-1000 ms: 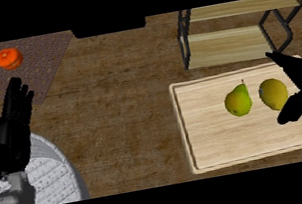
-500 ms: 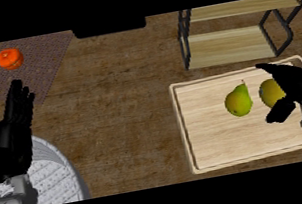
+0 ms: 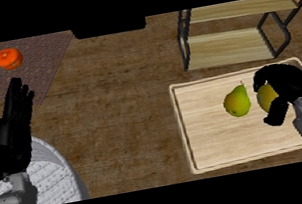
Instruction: Pick the lemon from the tray and place it in the tiered shelf
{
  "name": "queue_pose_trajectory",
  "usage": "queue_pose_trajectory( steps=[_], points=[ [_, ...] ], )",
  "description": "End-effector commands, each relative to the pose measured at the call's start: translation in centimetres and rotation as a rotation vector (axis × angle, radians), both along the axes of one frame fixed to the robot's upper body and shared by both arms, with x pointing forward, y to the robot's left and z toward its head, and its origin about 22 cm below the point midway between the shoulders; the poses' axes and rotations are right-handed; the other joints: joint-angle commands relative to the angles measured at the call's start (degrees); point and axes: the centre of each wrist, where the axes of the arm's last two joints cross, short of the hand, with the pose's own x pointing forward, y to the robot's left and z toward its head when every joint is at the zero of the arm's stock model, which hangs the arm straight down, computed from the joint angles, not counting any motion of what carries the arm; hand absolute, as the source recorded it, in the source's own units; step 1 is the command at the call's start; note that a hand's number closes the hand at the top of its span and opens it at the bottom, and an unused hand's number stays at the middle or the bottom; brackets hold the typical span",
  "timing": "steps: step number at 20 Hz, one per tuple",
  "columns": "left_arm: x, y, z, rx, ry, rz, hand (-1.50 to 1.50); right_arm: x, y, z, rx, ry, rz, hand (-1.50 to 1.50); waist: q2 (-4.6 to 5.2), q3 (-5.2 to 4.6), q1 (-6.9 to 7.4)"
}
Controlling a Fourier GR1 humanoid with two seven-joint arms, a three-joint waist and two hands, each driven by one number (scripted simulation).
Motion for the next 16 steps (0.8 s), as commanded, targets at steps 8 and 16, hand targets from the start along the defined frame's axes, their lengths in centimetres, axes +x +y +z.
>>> queue_pose_trajectory(
  steps=[8, 16],
  points=[
    [0.0, 0.1, 0.8, -0.011, 0.021, 0.007, 0.0, -4.3, 12.6, -2.1, 0.076, -0.033, 0.046, 1.5, 0.48, 0.61, -0.24],
    [-0.6, 0.6, -1.3, -0.026, 0.035, 0.013, 0.0, -5.0, 14.8, 5.4, 0.294, -0.229, 0.024, 1.5, 0.52, 0.54, -0.43]
  ],
)
